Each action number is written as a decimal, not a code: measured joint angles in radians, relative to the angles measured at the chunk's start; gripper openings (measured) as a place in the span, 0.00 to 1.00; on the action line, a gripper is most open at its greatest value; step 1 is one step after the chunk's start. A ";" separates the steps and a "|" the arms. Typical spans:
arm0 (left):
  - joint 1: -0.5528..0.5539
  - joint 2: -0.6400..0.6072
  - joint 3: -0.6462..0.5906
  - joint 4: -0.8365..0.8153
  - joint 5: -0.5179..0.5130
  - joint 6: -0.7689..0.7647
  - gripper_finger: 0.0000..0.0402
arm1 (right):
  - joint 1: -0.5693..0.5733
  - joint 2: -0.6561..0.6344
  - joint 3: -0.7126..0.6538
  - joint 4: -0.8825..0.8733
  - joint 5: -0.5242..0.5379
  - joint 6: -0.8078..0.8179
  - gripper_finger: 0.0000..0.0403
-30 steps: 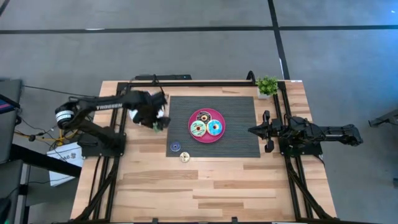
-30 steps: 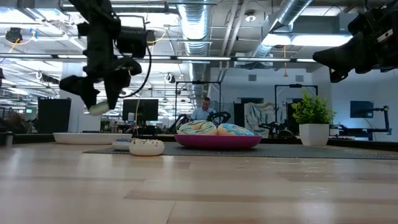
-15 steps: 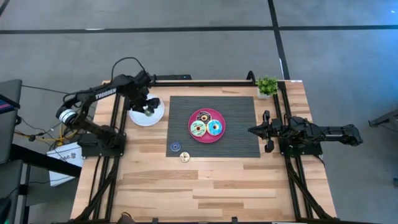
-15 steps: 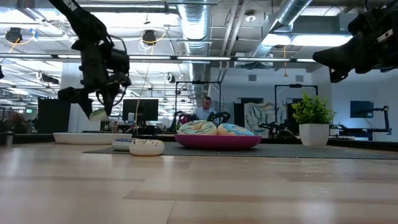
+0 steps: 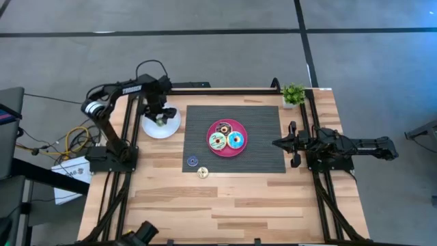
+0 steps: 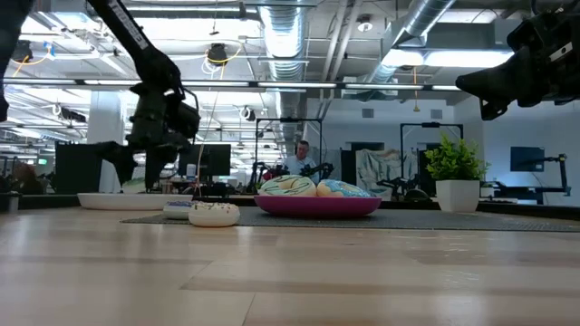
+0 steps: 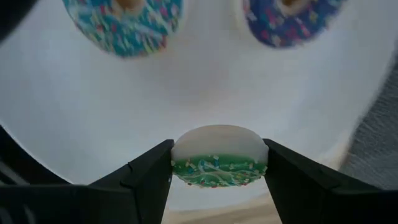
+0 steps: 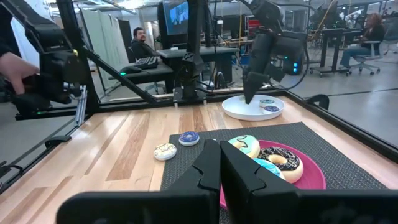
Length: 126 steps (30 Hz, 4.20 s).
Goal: Pick & Place donuts
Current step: Put the small green donut on the white plate, then put the small violet donut on the white plate
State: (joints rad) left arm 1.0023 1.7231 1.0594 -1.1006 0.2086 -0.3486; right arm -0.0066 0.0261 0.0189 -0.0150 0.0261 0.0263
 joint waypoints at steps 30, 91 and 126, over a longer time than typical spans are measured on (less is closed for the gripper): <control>0.004 0.097 0.073 -0.005 -0.058 0.041 0.79 | 0.000 0.000 0.000 0.000 0.000 0.000 0.00; -1.435 -0.164 -0.228 0.535 -0.973 -0.463 0.83 | 0.000 0.000 0.000 0.000 0.000 0.000 0.00; -1.290 -0.149 -0.558 1.260 -0.767 -0.160 0.83 | 0.000 0.000 0.000 0.000 0.000 0.000 0.00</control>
State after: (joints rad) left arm -0.2878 1.5745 0.5011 0.1592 -0.5581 -0.5087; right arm -0.0067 0.0260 0.0189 -0.0151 0.0261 0.0261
